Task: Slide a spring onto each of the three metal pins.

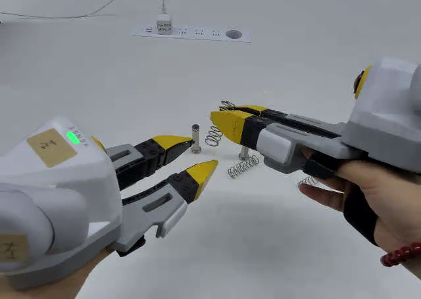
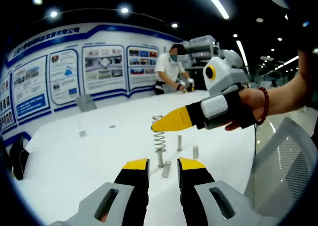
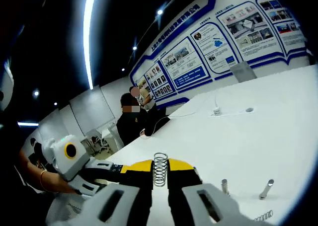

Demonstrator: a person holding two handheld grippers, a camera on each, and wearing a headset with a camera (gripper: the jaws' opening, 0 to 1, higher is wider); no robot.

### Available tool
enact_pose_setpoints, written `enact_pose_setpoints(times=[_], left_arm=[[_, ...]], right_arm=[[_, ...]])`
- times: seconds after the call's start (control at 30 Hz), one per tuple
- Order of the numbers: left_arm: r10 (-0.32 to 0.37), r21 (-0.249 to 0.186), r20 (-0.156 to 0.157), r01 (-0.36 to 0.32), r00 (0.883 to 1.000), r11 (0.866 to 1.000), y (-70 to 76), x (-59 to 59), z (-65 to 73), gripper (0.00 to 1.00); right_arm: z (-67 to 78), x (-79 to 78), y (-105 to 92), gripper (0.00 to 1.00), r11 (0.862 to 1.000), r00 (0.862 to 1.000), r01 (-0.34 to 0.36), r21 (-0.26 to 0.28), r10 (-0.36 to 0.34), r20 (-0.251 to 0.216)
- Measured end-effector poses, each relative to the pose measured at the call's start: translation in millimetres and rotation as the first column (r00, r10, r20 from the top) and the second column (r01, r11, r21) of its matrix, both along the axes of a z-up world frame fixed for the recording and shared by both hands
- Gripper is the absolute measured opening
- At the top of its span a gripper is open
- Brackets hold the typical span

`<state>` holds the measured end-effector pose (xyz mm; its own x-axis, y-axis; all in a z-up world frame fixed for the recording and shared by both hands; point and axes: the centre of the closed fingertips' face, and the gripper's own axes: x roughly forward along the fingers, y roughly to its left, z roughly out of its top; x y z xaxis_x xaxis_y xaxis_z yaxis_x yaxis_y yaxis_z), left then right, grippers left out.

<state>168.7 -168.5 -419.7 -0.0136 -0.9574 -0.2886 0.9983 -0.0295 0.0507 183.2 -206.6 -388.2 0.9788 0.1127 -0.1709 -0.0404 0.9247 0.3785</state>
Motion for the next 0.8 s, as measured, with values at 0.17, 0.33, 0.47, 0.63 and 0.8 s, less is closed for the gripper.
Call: enact_pose_setpoints(times=[0.17, 0.33, 0.47, 0.63, 0.8], left_arm=[[0.013, 0.02, -0.004, -0.013, 1.0, 1.0, 3.4, 2.8, -7.3, 0.28], [0.021, 0.048, -0.004, -0.021, 1.0, 0.999, 6.0, 6.2, -15.4, 0.31], [0.023, 0.064, 0.004, -0.023, 1.0, 0.998, 7.4, 8.0, -20.4, 0.34], [0.021, 0.073, -0.002, -0.021, 1.0, 0.997, 8.0, 8.7, -25.3, 0.39], [0.025, 0.093, -0.011, -0.024, 1.0, 0.995, 9.6, 10.1, -32.0, 0.44]], right_arm=[[-0.3, 8.6, -5.7, 0.11, 0.994, 1.0, 0.01, -0.109, -0.012, -0.011], [-6.5, 19.2, -13.0, 0.11, 0.981, 0.999, 0.026, -0.191, -0.032, -0.03], [-11.7, 27.9, -15.3, 0.11, 0.977, 0.999, 0.028, -0.212, -0.036, -0.033], [-21.3, 38.4, -19.1, 0.11, 0.973, 0.998, 0.032, -0.229, -0.043, -0.044], [-30.9, 47.9, -23.5, 0.11, 0.974, 0.997, 0.031, -0.225, -0.046, -0.059]])
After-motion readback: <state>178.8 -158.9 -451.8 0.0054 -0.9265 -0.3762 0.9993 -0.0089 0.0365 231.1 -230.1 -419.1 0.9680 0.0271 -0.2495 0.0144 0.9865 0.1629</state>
